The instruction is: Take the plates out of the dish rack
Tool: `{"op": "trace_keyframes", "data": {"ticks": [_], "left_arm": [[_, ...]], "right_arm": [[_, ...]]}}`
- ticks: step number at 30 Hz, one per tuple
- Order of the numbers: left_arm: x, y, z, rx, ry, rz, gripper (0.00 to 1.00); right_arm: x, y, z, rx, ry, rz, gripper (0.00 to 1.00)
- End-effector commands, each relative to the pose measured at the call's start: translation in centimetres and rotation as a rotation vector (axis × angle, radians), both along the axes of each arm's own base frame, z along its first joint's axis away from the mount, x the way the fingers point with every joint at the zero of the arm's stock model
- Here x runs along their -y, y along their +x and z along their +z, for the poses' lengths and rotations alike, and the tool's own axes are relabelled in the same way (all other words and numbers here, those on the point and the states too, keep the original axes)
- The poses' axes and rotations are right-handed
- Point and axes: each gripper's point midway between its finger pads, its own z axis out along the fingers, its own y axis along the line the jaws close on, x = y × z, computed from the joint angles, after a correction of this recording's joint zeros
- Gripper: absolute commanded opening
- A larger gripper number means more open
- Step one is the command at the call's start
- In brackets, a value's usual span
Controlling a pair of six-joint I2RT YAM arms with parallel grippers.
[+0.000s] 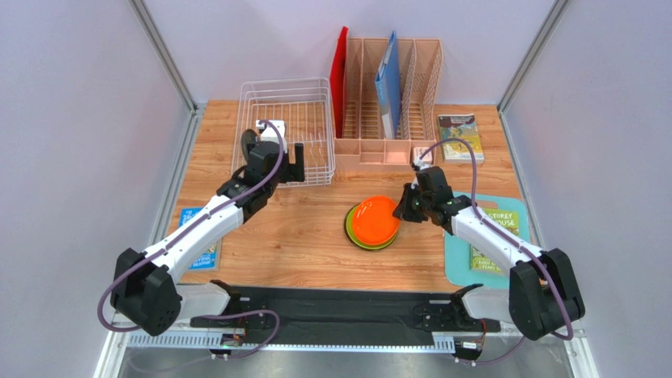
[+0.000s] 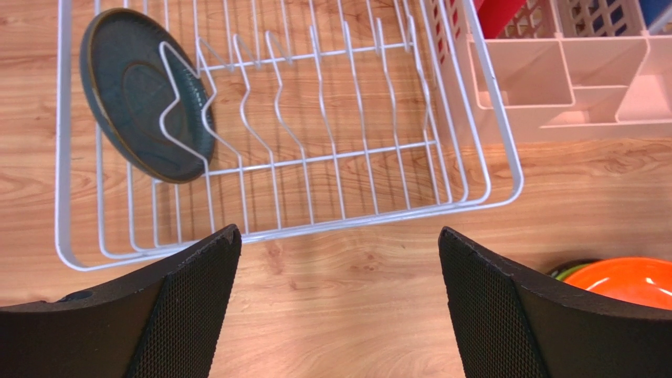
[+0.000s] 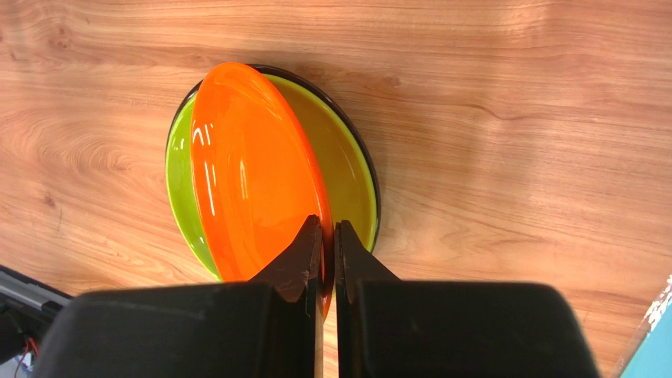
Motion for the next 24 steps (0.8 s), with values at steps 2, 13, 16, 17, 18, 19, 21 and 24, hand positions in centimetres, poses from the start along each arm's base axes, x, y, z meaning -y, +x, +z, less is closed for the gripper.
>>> {"op": "trace_keyframes", "data": {"ticks": [2,13,16,17,18,19,21,24], "left_arm": [[-1.3,0.3,-0.1,-0.003,0.015,0.025,0.99],[-5.3,3.2,-0.8,-0.02,0.001,0.138,0.99],[-6.3,4.1,-1.1,-0.033,-0.01,0.159,0.99],[-6.8,4.3,-1.1,-0.034,-0.014,0.172,0.99],[-7.0,4.5,-1.1,-0.033,-0.016,0.174,0.99],[-7.0,4.8,-1.3,-0.038,-0.015,0.175,0.99],[-7.6,5.2,-1.3,-0.037,-0.01,0.193,0.99],[-8.4,6.2,-1.6,-0.044,-0.002,0.215,1.0]], "right_arm": [[-1.9,1.1,1.4,0.049,0.081,0.059,0.09],[-2.2,-0.1,1.0,-0.017,0.074,0.114,0.51],[-2.2,-0.3,1.1,-0.021,0.063,0.141,0.52],[-2.2,-0.2,1.3,-0.017,0.063,0.138,0.52],[-2.2,-0.3,1.2,-0.023,0.062,0.148,0.52],[-2.4,-0.4,1.4,-0.021,0.071,0.163,0.52],[-2.5,-0.6,1.5,-0.045,0.068,0.163,0.53],[0.2,0.1,1.5,-0.024,-0.051,0.04,0.56]]}}
